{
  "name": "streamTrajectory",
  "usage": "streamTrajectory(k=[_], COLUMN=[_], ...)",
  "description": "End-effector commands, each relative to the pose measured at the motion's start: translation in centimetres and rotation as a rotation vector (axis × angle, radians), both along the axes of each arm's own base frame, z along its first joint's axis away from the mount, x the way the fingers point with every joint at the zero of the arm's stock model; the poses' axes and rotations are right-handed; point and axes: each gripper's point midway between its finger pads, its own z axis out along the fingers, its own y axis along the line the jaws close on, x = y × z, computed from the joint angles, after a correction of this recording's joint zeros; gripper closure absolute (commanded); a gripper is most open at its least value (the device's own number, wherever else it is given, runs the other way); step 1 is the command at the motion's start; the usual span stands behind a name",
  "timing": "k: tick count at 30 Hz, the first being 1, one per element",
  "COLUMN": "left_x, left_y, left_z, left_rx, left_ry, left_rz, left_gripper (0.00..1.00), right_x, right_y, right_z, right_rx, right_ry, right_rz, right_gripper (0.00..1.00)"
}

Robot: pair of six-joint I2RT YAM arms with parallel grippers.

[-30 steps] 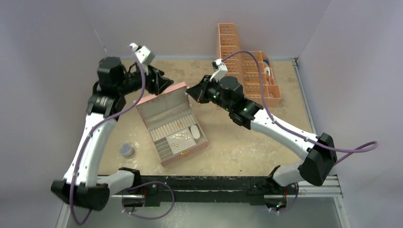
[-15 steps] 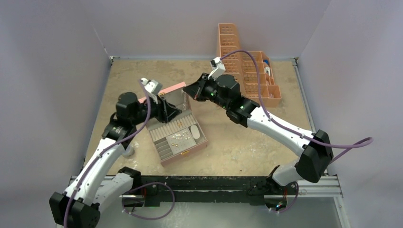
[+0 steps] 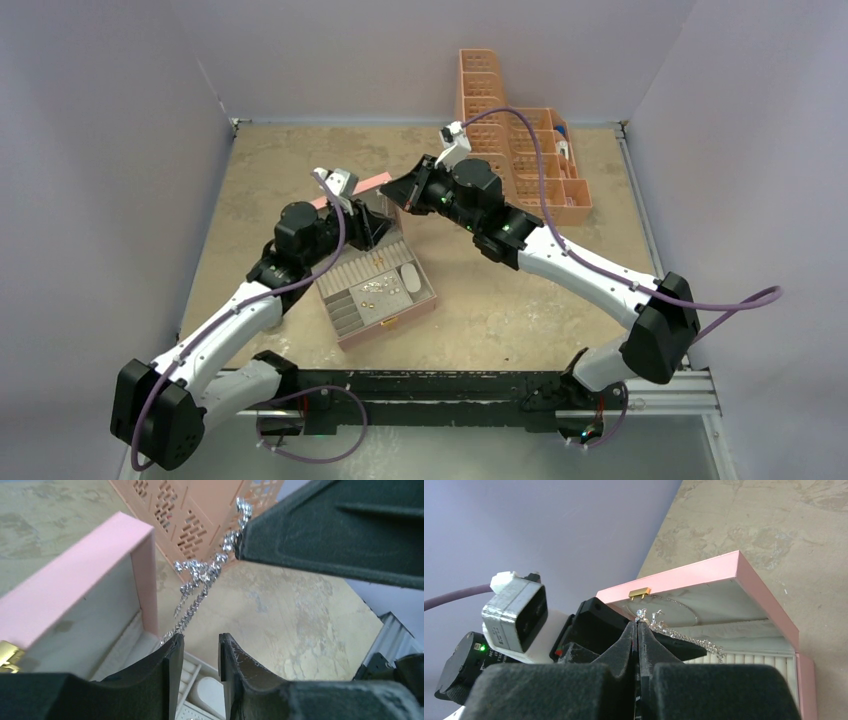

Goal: Organize the mixed jewelry

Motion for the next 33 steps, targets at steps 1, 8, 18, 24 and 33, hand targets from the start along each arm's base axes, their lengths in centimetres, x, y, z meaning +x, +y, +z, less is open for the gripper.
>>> streamTrajectory(k=[1, 8, 18, 24, 33], left_x=[1.4, 1.9, 3.3, 3.3, 4.1], left_y=[0.1, -0.2, 1.3, 0.8, 1.5], left_z=[4.0, 4.4, 3.9, 3.7, 3.7], left_rx=[-0.049, -0.022, 0.032, 0.044, 0.034], left_ry=[-0.181, -0.231, -0.228, -0.237, -0.236], left_rz=[0.041, 0.022, 0.121, 0.093, 0.154], left_gripper=[0.71, 0.92, 0.87, 0.85, 0.88], right_x=[-0.1, -0.5, -0.6, -0.7, -1.0], right_y=[0.2, 0.2, 0.2, 0.3, 0.4], right_z=[4.2, 4.6, 4.7, 4.6, 4.6], right_rx=[0.089, 0.092, 0.095, 0.094, 0.097], right_ry=[-0.067, -0.072, -0.072, -0.073, -0.068], right_rz=[0.007, 0.025, 0.027, 0.034, 0.052], right_gripper=[1.0, 1.0, 1.0, 1.0, 1.0])
